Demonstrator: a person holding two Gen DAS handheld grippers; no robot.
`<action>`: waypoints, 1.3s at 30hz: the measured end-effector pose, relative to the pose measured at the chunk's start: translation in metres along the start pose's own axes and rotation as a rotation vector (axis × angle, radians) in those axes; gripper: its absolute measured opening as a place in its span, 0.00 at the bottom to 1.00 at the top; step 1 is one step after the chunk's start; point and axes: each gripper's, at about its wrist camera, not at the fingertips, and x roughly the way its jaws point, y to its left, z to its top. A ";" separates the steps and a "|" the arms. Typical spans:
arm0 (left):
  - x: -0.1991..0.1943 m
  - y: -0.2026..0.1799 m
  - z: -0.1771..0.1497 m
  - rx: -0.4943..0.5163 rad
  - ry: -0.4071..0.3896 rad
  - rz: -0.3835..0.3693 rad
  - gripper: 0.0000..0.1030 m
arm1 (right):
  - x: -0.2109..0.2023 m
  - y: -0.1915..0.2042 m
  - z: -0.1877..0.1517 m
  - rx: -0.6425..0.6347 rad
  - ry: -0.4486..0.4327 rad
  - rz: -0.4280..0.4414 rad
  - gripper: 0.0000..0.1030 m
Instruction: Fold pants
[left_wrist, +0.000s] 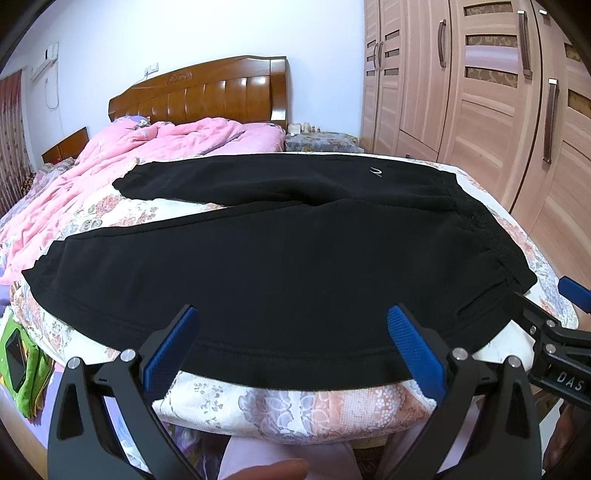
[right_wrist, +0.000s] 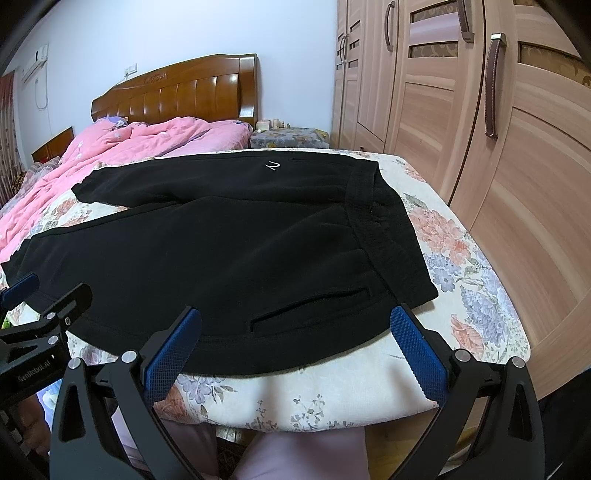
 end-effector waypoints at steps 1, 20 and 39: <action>0.001 -0.001 0.001 0.002 0.001 -0.001 0.99 | 0.000 0.000 0.000 0.000 0.000 0.000 0.96; 0.001 0.001 -0.003 0.005 0.015 -0.003 0.99 | 0.001 -0.002 -0.002 0.009 0.005 0.004 0.96; 0.001 0.001 -0.005 0.005 0.019 -0.001 0.99 | 0.003 -0.002 -0.003 0.010 0.008 0.008 0.96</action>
